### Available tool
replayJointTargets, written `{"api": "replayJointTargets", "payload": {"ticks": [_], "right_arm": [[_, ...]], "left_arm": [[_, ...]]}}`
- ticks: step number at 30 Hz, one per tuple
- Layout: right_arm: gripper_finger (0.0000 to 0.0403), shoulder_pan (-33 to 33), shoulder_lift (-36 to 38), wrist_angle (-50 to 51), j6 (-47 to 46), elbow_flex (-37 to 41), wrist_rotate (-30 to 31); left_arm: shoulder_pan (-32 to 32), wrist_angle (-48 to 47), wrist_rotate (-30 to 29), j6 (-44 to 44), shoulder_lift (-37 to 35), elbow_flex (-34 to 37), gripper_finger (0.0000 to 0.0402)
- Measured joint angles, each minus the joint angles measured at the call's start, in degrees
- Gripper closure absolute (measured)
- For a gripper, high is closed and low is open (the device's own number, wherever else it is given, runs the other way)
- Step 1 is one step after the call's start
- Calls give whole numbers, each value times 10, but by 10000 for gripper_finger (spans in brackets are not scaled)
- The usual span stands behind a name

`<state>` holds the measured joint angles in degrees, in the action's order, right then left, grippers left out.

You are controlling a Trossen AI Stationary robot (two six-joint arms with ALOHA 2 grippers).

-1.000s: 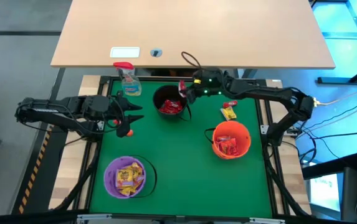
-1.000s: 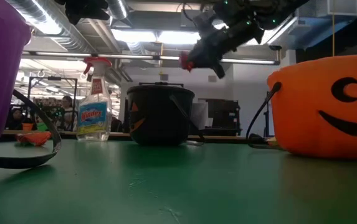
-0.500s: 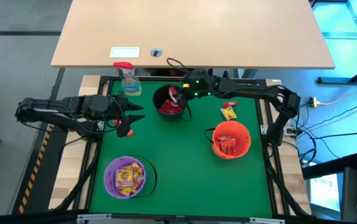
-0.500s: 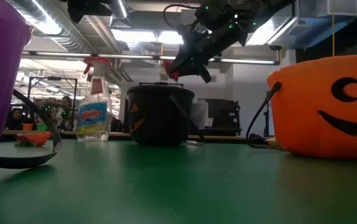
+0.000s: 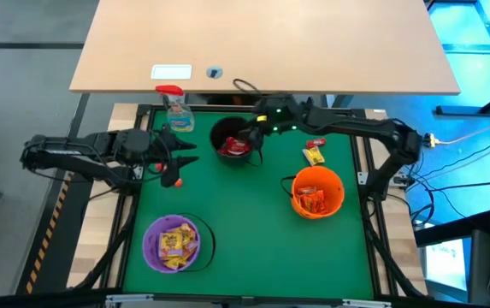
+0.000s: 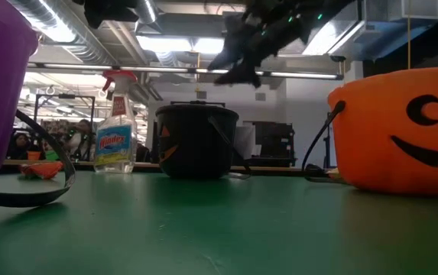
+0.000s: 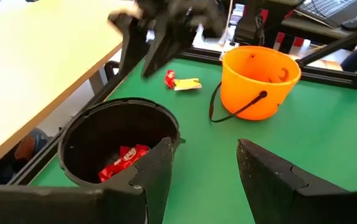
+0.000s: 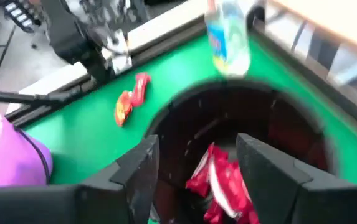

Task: Sort candy
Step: Put the red candy into the black bucket

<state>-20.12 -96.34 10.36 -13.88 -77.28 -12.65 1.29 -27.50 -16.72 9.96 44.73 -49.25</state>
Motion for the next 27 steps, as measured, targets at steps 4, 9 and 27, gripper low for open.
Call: {"api": "replayJointTargets", "payload": {"ticks": [4, 9, 27], "right_arm": [[207, 7, 53, 3, 16, 0, 22], [222, 35, 112, 16, 41, 0, 50], [223, 135, 160, 64, 65, 66, 167]], "left_arm": [[-17, -4, 32, 9, 0, 0, 234], [-40, -27, 61, 34, 18, 0, 234], [-135, -140, 124, 5, 132, -61, 234]]}}
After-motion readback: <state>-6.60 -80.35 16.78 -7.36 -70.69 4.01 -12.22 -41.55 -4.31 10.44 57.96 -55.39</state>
